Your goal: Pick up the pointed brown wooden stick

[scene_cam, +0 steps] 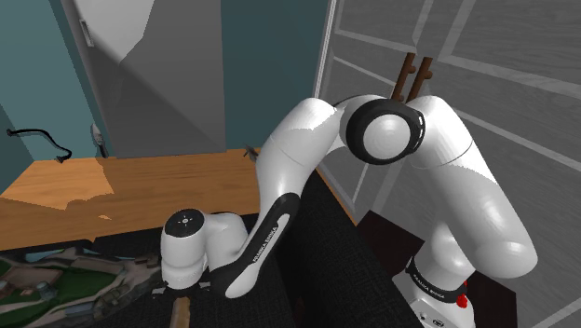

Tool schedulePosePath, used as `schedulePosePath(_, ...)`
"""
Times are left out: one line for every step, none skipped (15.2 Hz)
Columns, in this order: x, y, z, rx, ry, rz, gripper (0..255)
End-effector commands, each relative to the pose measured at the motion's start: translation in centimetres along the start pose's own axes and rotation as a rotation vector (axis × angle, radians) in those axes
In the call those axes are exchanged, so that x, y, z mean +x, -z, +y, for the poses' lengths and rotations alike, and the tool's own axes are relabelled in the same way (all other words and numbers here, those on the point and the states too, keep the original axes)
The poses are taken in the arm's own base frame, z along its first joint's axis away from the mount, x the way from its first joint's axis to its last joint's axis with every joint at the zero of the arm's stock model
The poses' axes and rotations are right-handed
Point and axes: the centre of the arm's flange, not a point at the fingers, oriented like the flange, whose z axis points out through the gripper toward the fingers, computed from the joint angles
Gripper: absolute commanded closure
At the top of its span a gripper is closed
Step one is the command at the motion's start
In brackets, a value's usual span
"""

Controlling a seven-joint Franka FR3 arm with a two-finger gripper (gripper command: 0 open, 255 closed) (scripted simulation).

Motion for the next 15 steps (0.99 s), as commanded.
schedulePosePath(0.0, 0.0, 0.0, 0.000, 0.000, 0.000, 255)
schedulePosePath(0.0, 0.0, 0.0, 0.000, 0.000, 0.000, 255)
schedulePosePath(0.0, 0.0, 0.0, 0.000, 0.000, 0.000, 255)
schedulePosePath(0.0, 0.0, 0.0, 0.000, 0.000, 0.000, 255)
schedulePosePath(0.0, 0.0, 0.0, 0.000, 0.000, 0.000, 255)
schedulePosePath(0.1, 0.5, 0.0, 0.000, 0.000, 0.000, 255)
schedulePosePath(0.1, 1.0, -0.1, 0.000, 0.000, 0.000, 255)
schedulePosePath(0.1, 1.6, -0.2, 0.000, 0.000, 0.000, 255)
schedulePosePath(0.1, 2.1, -0.3, 0.000, 0.000, 0.000, 255)
schedulePosePath(0.2, 2.6, -0.4, 0.000, 0.000, 0.000, 255)
schedulePosePath(0.2, 3.1, -0.4, 0.000, 0.000, 0.000, 255)
schedulePosePath(0.2, 3.6, -0.5, 0.000, 0.000, 0.000, 255)
schedulePosePath(0.2, 4.2, -0.6, 0.000, 0.000, 0.000, 255)
schedulePosePath(0.2, 4.7, -0.7, 0.000, 0.000, 0.000, 255)
schedulePosePath(0.3, 5.2, -0.7, 0.000, 0.000, 0.000, 255)
